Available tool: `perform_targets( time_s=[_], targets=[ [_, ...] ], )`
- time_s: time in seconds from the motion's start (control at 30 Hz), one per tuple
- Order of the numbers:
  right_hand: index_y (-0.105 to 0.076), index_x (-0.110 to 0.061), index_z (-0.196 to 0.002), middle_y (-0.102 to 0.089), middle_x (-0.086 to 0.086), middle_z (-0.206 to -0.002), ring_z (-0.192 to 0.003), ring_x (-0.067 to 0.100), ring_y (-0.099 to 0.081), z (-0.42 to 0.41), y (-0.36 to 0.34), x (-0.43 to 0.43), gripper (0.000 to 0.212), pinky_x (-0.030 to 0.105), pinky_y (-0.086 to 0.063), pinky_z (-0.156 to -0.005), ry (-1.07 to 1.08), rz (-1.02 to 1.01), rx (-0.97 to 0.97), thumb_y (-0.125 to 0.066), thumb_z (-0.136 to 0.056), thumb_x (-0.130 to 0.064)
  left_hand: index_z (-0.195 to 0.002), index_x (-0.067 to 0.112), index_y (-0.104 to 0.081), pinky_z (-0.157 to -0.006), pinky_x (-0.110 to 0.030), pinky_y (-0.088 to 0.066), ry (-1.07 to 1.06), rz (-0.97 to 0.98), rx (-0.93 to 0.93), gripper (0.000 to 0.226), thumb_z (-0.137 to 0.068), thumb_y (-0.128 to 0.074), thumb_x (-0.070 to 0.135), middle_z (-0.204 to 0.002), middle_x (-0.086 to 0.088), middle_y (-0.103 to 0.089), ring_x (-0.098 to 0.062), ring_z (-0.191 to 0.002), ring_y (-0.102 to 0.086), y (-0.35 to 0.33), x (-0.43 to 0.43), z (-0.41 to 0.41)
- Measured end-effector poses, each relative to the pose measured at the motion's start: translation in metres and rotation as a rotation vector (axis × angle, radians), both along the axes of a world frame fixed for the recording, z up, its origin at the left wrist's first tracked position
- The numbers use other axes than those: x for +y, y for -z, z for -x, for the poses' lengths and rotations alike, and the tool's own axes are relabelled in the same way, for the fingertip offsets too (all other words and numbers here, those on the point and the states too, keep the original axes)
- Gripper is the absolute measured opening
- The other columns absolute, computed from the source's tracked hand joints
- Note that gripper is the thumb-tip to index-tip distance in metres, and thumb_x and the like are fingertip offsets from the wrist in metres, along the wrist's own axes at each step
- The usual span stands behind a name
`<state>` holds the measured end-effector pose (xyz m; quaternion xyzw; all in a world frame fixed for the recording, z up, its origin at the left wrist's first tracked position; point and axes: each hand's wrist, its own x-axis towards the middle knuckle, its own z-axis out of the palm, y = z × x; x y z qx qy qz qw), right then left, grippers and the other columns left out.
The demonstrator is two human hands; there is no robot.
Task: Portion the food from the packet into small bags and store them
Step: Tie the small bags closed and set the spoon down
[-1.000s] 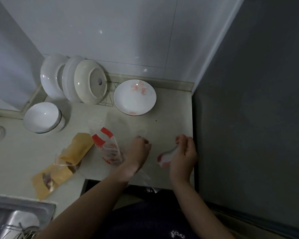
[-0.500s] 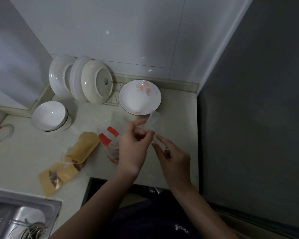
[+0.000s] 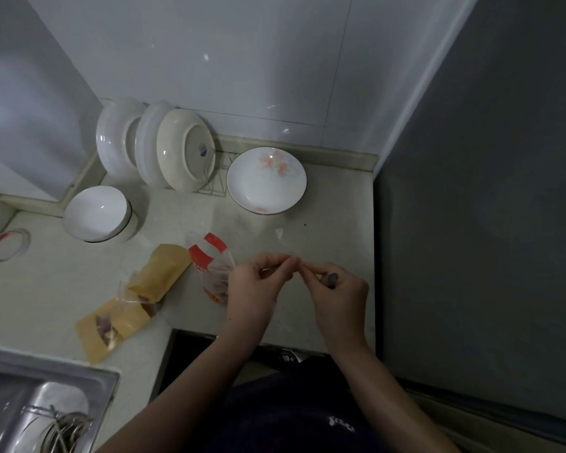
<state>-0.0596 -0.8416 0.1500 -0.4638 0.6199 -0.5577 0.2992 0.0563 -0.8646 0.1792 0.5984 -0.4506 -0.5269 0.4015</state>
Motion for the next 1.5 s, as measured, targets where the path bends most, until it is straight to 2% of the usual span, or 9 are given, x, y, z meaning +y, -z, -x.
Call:
perform_targets(
  time_s=[0.13, 0.27, 0.4, 0.5, 0.87, 1.0, 1.2, 1.27, 1.5],
  targets=[
    [-0.071, -0.044, -0.072, -0.045, -0.012, -0.043, -0.041, 0.0, -0.031, 0.0, 0.003, -0.001, 0.016, 0.012, -0.027, -0.044, 0.01, -0.003, 0.033, -0.08, -0.075, -0.03, -0.085, 0.015, -0.077, -0.077, -0.025, -0.057, -0.008, 0.006, -0.056, 0.015, -0.088, -0.068, 0.028, -0.079, 0.005, -0.076, -0.006, -0.081, -0.072, 0.001, 0.001, -0.003],
    [-0.076, -0.029, -0.077, -0.05, -0.02, -0.046, -0.04, -0.001, -0.037, 0.0, 0.003, -0.001, 0.005, 0.01, -0.027, -0.044, 0.003, -0.018, 0.098, -0.08, -0.074, -0.032, -0.083, 0.016, -0.075, -0.082, -0.033, -0.059, -0.032, -0.021, -0.029, 0.01, -0.089, -0.067, 0.019, -0.08, 0.004, -0.076, -0.009, -0.083, -0.072, 0.004, 0.001, -0.004],
    [-0.077, -0.024, -0.09, -0.071, -0.022, -0.071, -0.064, -0.007, -0.064, 0.002, 0.006, -0.001, 0.019, 0.018, -0.051, -0.058, -0.053, -0.085, 0.073, -0.075, -0.077, -0.039, -0.081, 0.019, -0.073, -0.08, -0.033, -0.059, -0.024, -0.017, -0.089, 0.011, -0.089, -0.066, 0.017, -0.079, 0.007, -0.075, -0.007, -0.08, -0.071, 0.008, -0.003, -0.006],
    [-0.077, -0.021, -0.097, -0.074, -0.017, -0.085, -0.077, -0.005, -0.068, 0.003, 0.006, 0.0, 0.025, 0.022, -0.056, -0.068, -0.101, -0.087, 0.155, -0.066, -0.084, -0.039, -0.077, 0.028, -0.07, -0.074, -0.025, -0.057, 0.062, 0.017, -0.206, 0.016, -0.09, -0.067, 0.019, -0.073, 0.013, -0.073, 0.001, -0.075, -0.069, 0.011, -0.005, -0.005],
    [-0.067, -0.02, -0.069, -0.059, -0.004, -0.05, -0.046, 0.004, -0.046, 0.005, 0.002, 0.0, 0.015, 0.014, -0.022, -0.044, -0.004, -0.128, 0.539, -0.073, -0.079, -0.03, -0.071, 0.02, -0.058, -0.054, -0.012, -0.038, 0.307, 0.252, -0.578, 0.019, -0.089, -0.063, 0.02, -0.065, 0.013, -0.054, -0.002, -0.059, -0.051, 0.014, -0.006, -0.004],
    [-0.058, -0.02, -0.062, -0.03, -0.012, -0.041, -0.045, 0.005, -0.032, 0.004, 0.003, -0.001, 0.026, 0.018, -0.021, -0.04, -0.003, -0.188, 0.451, -0.072, -0.08, -0.032, -0.07, 0.013, -0.056, -0.052, -0.022, -0.037, 0.339, 0.254, -0.599, 0.019, -0.087, -0.062, 0.016, -0.062, 0.008, -0.051, -0.007, -0.056, -0.048, 0.013, -0.009, 0.0],
    [-0.032, -0.031, -0.052, -0.03, -0.008, -0.043, -0.04, 0.006, -0.026, 0.01, 0.003, -0.006, 0.048, 0.028, -0.028, -0.041, 0.075, -0.19, 0.305, -0.067, -0.078, -0.011, -0.066, 0.013, -0.052, -0.05, -0.029, -0.037, 0.368, 0.202, -0.65, 0.021, -0.086, -0.057, 0.013, -0.058, 0.005, -0.05, -0.01, -0.052, -0.046, 0.013, -0.007, 0.003],
    [-0.036, -0.032, -0.052, -0.033, -0.006, -0.045, -0.044, 0.004, -0.028, 0.01, 0.004, -0.008, 0.046, 0.032, -0.031, -0.043, 0.027, -0.172, 0.215, -0.066, -0.08, -0.012, -0.067, 0.016, -0.051, -0.05, -0.027, -0.036, 0.341, 0.138, -0.638, 0.021, -0.088, -0.055, 0.016, -0.06, 0.005, -0.051, -0.009, -0.053, -0.047, 0.013, -0.01, 0.002],
    [-0.061, -0.024, -0.071, -0.051, -0.015, -0.049, -0.042, 0.001, -0.041, 0.005, 0.005, -0.006, 0.015, 0.012, -0.031, -0.044, -0.15, -0.164, 0.049, -0.069, -0.085, -0.026, -0.08, 0.017, -0.055, -0.048, -0.02, -0.042, 0.285, -0.009, -0.414, 0.02, -0.097, -0.051, 0.028, -0.07, -0.002, -0.065, -0.004, -0.055, -0.059, 0.015, -0.01, 0.003]
  ],
)
